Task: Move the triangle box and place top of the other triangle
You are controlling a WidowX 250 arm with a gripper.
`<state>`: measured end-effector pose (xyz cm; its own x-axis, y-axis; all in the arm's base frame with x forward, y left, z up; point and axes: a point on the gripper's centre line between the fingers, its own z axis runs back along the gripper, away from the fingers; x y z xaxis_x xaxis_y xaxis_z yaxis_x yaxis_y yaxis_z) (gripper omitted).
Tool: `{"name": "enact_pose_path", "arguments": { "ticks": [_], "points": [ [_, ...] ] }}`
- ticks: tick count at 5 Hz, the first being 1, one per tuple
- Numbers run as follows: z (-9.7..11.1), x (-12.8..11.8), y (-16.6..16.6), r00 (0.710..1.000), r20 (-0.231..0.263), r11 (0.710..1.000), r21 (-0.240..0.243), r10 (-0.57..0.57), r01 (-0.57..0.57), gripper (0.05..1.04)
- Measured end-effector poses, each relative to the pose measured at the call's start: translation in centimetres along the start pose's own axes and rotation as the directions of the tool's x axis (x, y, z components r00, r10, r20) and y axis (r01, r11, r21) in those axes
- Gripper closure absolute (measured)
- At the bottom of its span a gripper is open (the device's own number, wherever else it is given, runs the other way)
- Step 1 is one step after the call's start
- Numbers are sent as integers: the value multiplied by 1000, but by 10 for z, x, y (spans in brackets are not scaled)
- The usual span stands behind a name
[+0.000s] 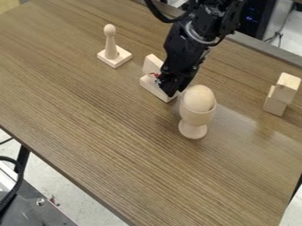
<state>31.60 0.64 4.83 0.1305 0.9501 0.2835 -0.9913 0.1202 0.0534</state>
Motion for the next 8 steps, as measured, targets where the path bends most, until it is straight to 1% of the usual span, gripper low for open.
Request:
{"name": "enact_pose_path", "arguments": {
  "ticks": [1,2,3,5,6,7,8],
  "points": [
    [-5,0,0,1000,1,1000,12,-2,2,794],
    [-6,2,1,1000,0,1000,15,5,-5,794],
    [-11,2,2,1000,-2,1000,30,7,-7,794],
    [-11,6,-5,1000,-9,999,23,24,-23,794],
    [-11,5,-5,1000,-14,999,24,24,-23,736],
    [-12,4,-4,1000,-14,999,33,24,-24,431],
    [-11,4,-4,1000,-13,999,30,25,-25,144]
  ]
}}
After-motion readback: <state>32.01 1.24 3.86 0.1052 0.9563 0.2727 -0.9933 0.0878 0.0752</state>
